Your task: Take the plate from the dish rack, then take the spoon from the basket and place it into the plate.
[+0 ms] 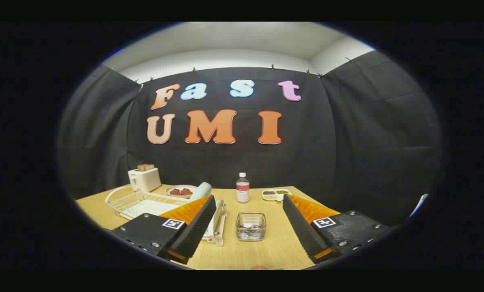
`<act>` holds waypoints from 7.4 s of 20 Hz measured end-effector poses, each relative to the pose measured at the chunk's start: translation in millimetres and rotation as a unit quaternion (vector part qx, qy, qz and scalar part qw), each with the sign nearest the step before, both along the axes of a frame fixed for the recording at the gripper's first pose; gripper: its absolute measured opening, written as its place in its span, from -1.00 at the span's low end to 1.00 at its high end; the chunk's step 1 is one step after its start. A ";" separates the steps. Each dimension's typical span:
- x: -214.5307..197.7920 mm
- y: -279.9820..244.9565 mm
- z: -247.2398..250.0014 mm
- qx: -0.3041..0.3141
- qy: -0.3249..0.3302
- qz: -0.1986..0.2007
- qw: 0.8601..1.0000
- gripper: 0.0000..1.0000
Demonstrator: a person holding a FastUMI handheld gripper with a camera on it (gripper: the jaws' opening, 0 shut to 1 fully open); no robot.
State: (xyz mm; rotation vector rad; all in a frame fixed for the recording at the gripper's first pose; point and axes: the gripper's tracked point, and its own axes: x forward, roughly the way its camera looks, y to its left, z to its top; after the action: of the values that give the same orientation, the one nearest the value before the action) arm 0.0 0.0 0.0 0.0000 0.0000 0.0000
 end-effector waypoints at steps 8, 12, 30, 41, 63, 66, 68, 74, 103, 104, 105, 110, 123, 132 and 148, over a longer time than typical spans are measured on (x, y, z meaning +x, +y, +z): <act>-3.5 11.9 10.6 0.043 -0.003 0.009 0.999 0.97; -4.9 3.4 16.8 0.039 -0.005 0.000 0.999 0.97; 21.1 48.4 25.0 0.054 0.045 0.044 0.997 0.97; 102.9 109.3 -25.3 0.061 0.182 0.067 0.979 0.95; 150.5 131.8 -100.0 0.007 0.296 -0.014 0.955 0.06; 147.6 127.3 -99.5 -0.012 0.306 -0.041 0.951 -0.34; 147.9 130.5 -96.3 -0.016 0.306 -0.050 0.950 -0.40; 147.1 140.4 -88.0 -0.059 0.302 -0.063 0.949 -0.44; 70.2 164.0 -9.7 0.013 0.260 0.004 0.966 -0.44; 59.6 170.8 -7.7 0.033 0.258 0.019 0.965 -0.44; 47.7 175.2 -5.7 0.047 0.259 0.034 0.964 -0.44; -13.0 186.9 -17.3 0.116 0.274 0.090 0.950 -0.45; -97.0 165.0 -120.0 0.284 0.312 0.111 0.900 -0.45; -102.4 157.9 -176.3 0.359 0.328 0.093 0.869 -0.44; -86.2 151.6 -221.2 0.365 0.350 0.033 0.862 -0.29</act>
State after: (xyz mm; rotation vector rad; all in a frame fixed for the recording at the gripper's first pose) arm -86.2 151.6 -221.2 0.7648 0.7351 0.0698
